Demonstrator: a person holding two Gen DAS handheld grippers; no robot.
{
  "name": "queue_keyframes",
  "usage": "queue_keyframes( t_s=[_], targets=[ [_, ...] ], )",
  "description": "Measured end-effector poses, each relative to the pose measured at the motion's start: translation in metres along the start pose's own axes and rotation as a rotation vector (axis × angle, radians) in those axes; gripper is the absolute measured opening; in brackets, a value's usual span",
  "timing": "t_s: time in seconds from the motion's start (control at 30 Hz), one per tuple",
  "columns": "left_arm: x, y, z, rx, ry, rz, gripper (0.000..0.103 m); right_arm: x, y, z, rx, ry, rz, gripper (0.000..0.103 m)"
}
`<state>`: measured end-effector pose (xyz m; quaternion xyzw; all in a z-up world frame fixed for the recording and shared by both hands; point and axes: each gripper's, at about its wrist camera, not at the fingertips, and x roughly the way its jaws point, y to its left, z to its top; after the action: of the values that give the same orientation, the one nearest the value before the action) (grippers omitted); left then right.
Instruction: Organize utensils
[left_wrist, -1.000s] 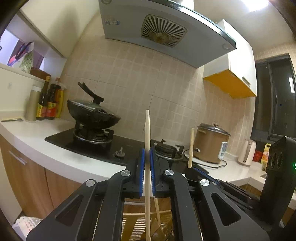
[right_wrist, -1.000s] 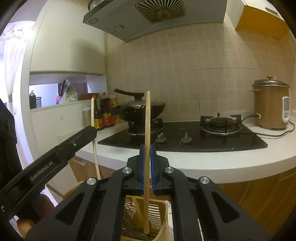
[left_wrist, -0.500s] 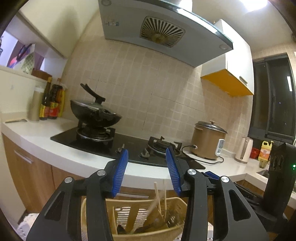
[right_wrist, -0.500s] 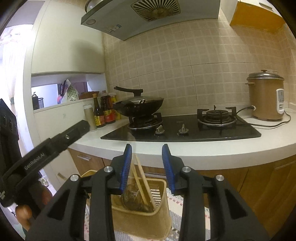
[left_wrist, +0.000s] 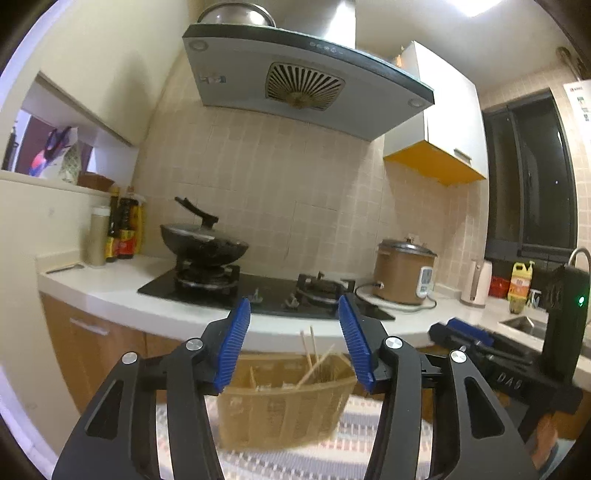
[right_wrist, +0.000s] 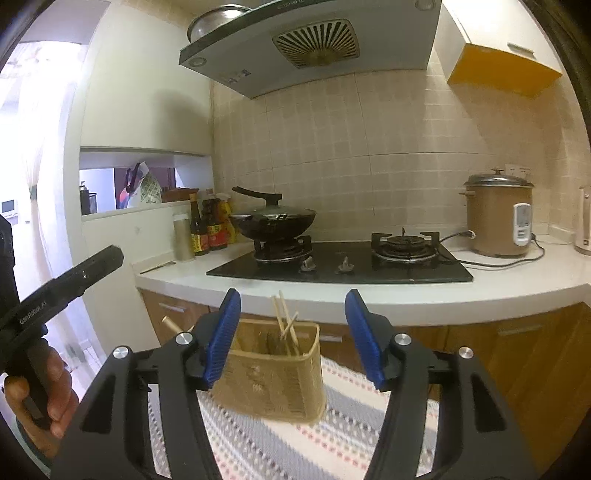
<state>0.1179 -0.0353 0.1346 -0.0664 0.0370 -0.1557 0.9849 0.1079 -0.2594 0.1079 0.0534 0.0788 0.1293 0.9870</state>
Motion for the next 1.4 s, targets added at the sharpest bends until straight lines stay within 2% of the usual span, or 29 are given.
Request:
queue_keyframes(
  t_s=[0.1, 0.3, 0.5, 0.63, 0.83, 1.13, 1.4],
  targets=[
    [-0.02, -0.004, -0.014, 0.009, 0.021, 0.015, 0.053, -0.018, 0.007, -0.013, 0.014, 0.006, -0.01, 0.061],
    [-0.049, -0.004, -0.048, 0.018, 0.039, 0.091, 0.078, -0.033, 0.019, -0.048, 0.021, 0.044, -0.057, 0.065],
    [-0.061, 0.003, -0.081, 0.024, 0.076, 0.202, 0.083, -0.038, 0.024, -0.083, 0.042, 0.064, -0.118, 0.073],
    [-0.064, 0.002, -0.101, 0.037, 0.077, 0.295, 0.085, -0.041, 0.033, -0.098, 0.013, 0.017, -0.187, 0.082],
    [-0.064, -0.001, -0.116, 0.088, 0.051, 0.376, 0.092, -0.044, 0.039, -0.109, -0.003, -0.019, -0.228, 0.084],
    [-0.054, 0.008, -0.129, 0.094, 0.094, 0.389, 0.095, -0.034, 0.036, -0.116, -0.008, 0.018, -0.24, 0.086],
    [-0.046, 0.012, -0.133, 0.08, 0.126, 0.361, 0.095, -0.031, 0.034, -0.12, -0.007, 0.027, -0.254, 0.09]
  ],
)
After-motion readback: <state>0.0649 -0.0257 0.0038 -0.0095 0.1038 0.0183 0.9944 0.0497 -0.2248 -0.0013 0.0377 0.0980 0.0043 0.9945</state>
